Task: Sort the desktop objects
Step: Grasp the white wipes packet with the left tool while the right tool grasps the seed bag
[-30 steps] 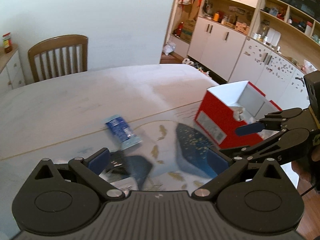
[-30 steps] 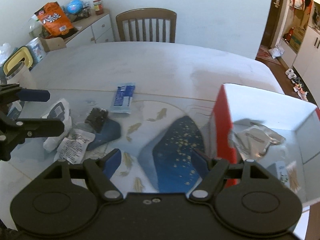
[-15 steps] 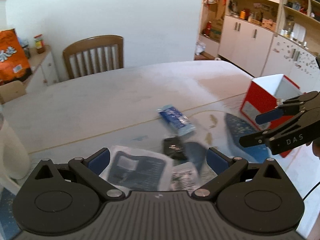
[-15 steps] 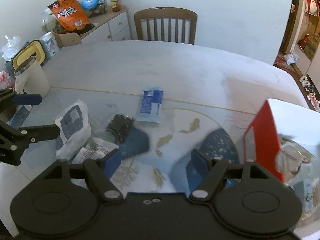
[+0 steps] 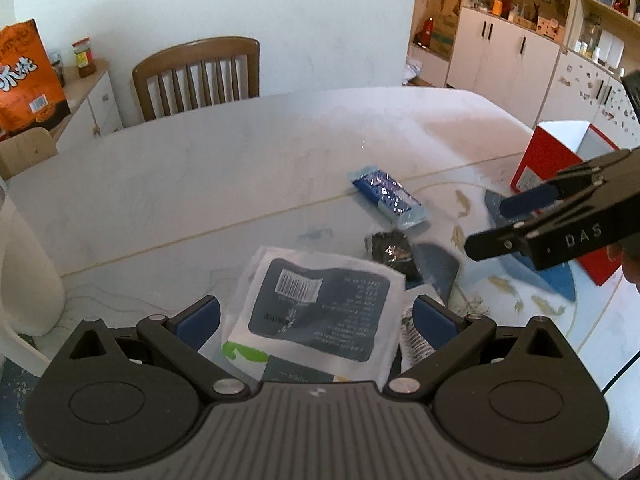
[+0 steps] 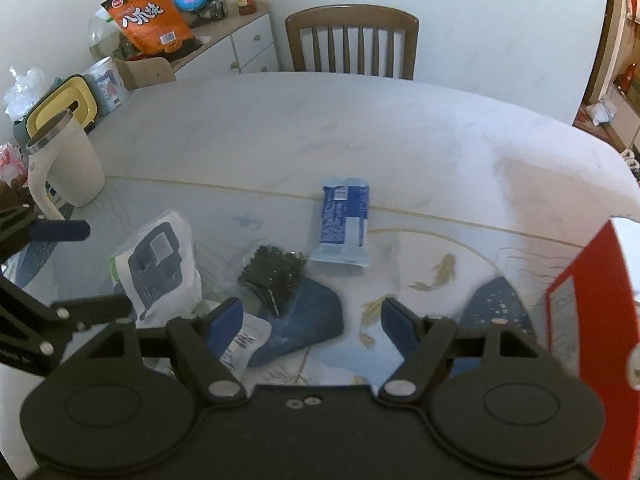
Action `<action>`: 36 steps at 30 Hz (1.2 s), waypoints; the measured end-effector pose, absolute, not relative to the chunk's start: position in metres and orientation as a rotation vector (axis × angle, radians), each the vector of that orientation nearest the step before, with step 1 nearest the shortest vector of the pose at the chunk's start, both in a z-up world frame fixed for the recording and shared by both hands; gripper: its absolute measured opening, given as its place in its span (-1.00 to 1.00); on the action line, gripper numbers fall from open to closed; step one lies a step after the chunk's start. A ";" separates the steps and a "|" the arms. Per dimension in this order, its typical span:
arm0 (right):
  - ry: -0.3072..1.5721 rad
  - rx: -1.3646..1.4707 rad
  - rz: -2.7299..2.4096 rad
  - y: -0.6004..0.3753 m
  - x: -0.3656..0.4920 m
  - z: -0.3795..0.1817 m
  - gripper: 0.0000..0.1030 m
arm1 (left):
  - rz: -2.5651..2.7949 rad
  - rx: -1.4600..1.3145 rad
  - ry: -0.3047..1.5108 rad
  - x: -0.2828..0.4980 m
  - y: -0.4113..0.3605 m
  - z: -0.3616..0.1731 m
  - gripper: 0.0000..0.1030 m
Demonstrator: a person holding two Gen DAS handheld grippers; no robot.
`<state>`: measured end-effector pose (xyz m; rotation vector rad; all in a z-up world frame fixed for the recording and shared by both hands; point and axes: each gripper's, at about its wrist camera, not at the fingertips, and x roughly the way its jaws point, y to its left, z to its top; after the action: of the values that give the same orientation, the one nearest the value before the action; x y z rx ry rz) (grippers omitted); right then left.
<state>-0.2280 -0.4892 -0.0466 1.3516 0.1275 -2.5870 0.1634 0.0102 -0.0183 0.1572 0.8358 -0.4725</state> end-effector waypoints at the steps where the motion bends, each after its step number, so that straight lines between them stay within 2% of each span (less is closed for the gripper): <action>1: 0.126 1.357 -2.584 -0.491 -0.230 -0.048 0.46 | -0.481 0.157 0.842 0.165 0.011 -0.022 1.00; 19: -0.018 1.504 -2.585 -0.514 -0.280 -0.084 0.45 | -0.550 0.145 0.890 0.194 0.015 -0.053 1.00; 26: -0.031 1.552 -2.575 -0.519 -0.287 -0.097 0.45 | -0.546 0.116 0.911 0.203 0.019 -0.063 1.00; 29: 0.024 1.555 -2.574 -0.524 -0.287 -0.100 0.47 | -0.537 0.088 0.957 0.209 0.021 -0.074 1.00; 34: 0.066 1.534 -2.592 -0.525 -0.287 -0.099 0.31 | -0.529 0.063 0.952 0.209 0.022 -0.078 1.00; 36: 0.076 1.531 -2.602 -0.526 -0.287 -0.098 0.00 | -0.524 0.056 0.948 0.210 0.023 -0.078 0.96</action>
<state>-0.2872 -0.5256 -0.0980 1.5305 0.0759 -2.6022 0.2096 0.0233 -0.0777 0.0561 0.9479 -0.5238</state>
